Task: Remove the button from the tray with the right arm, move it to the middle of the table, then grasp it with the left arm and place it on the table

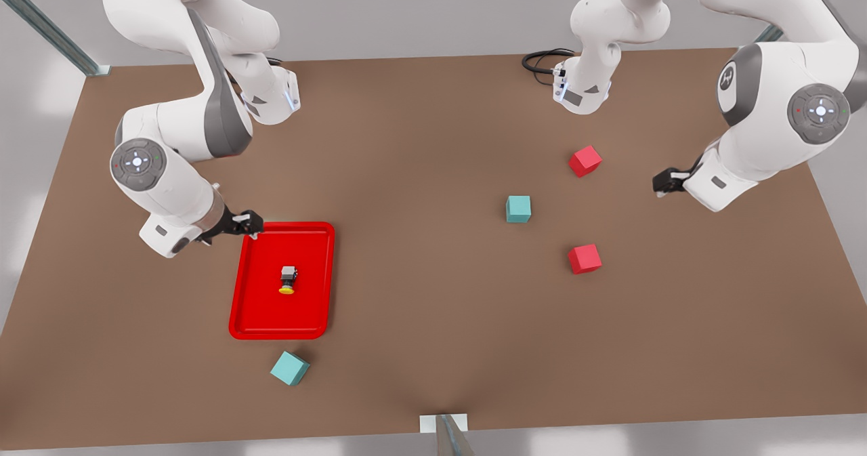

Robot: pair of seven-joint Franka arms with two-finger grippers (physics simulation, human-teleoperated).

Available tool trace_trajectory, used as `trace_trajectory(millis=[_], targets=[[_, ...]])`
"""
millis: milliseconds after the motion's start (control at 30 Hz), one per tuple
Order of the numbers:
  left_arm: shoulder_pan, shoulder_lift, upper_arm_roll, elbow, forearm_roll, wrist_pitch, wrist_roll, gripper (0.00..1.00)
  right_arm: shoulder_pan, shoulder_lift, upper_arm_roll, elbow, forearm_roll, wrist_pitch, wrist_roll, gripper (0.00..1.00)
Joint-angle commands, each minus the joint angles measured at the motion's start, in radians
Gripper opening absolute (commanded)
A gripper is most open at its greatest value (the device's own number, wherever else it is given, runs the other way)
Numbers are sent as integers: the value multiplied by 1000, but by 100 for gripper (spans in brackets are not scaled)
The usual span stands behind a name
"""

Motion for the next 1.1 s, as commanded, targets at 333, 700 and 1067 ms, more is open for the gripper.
trace_trajectory(millis=[333, 700, 1067], targets=[[-10, 60, 2, -8, 3, 76, -12, 100, 1, 123, 2, -249, 39, 306, 73, 100], [-5, 80, 3, -8, 3, 102, -9, 100, -19, 369, -10, -415, -63, 895, 239, 100], [-6, 88, 3, -8, 1, 101, -9, 100, -34, 373, -12, -481, -64, 896, 293, 100]])
